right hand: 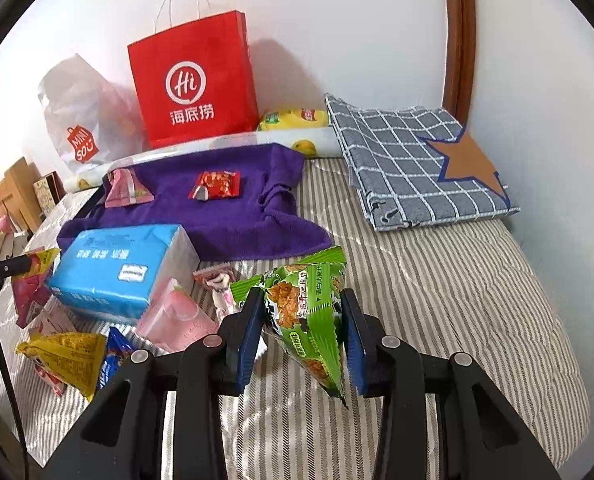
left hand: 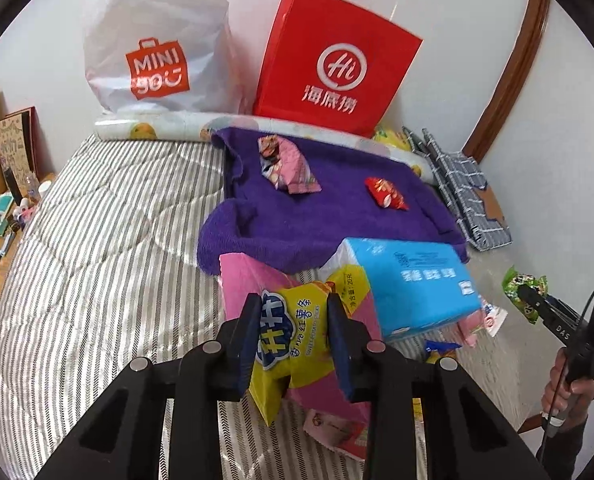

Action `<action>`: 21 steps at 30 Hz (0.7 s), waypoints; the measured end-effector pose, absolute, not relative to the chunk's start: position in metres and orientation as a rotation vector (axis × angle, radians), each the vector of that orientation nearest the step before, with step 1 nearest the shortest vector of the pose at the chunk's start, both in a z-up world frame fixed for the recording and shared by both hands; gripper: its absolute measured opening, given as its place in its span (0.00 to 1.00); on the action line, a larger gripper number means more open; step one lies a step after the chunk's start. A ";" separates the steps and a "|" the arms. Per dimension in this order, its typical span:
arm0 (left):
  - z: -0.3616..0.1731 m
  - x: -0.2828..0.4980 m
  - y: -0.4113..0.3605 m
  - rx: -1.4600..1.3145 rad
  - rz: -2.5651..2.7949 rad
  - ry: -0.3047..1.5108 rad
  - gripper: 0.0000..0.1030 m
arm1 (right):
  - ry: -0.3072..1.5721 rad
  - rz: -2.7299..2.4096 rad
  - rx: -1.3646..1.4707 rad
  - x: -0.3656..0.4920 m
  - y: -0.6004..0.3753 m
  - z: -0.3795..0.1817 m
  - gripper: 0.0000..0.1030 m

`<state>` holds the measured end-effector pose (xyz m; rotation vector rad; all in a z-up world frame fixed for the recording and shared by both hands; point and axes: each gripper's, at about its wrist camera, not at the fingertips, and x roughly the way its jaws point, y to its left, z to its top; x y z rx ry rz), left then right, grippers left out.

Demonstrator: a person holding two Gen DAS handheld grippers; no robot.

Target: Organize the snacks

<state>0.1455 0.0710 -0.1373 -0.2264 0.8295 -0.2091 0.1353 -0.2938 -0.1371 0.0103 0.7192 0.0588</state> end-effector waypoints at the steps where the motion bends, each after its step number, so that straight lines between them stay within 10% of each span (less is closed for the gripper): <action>1: -0.134 0.145 0.071 -0.226 -0.212 0.823 0.30 | 0.715 0.061 0.009 0.136 -0.292 -0.134 0.37; 21: -0.092 0.183 0.048 -0.201 -0.209 0.719 0.30 | 0.599 0.140 0.015 0.204 -0.239 -0.081 0.37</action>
